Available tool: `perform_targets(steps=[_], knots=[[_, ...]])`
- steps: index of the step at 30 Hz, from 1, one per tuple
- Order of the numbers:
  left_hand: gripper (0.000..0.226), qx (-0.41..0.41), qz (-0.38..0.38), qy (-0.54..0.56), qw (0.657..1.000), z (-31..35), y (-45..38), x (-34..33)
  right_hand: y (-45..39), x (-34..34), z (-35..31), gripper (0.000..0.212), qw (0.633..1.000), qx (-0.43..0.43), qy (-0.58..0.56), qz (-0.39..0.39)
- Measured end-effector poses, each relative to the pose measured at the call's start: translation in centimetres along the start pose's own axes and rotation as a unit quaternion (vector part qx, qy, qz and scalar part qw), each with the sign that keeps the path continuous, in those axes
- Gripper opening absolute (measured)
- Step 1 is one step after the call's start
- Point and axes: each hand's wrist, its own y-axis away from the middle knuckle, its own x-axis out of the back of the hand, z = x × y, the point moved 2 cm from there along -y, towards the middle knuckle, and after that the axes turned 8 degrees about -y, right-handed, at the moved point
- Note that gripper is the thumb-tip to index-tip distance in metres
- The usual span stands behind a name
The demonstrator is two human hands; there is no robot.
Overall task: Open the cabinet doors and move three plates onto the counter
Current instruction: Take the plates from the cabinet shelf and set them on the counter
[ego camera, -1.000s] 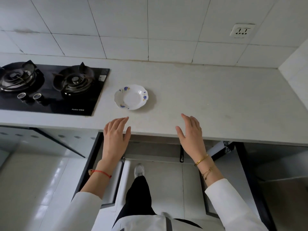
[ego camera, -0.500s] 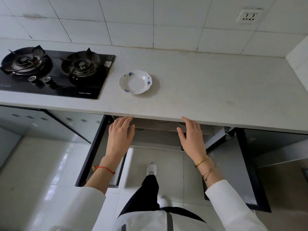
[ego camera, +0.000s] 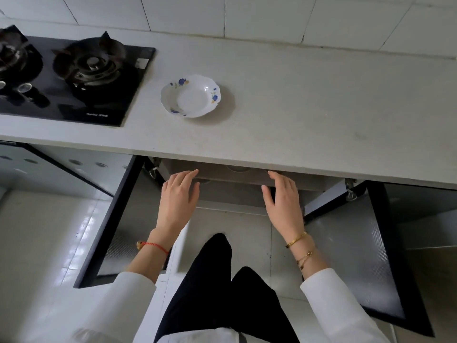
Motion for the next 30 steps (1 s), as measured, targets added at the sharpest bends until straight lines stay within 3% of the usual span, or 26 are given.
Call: perform_targets(steps=[8,17,30], knots=[[0.036,-0.003,-0.012,-0.011,1.0,-3.7,-1.7,-12.3,-2.5,-8.7,9.8,0.04,1.0,-0.017,0.012,-0.021],[0.032,-0.022,0.006,-0.027,0.999,-9.2,-4.9,-25.8,-6.2,-18.7,19.1,0.039,1.0,-0.007,0.018,0.01],[0.035,-0.106,0.084,-0.012,0.991,-13.0,-7.7,-35.8,-10.0,-28.1,26.6,0.043,0.998,0.026,0.025,0.043]])
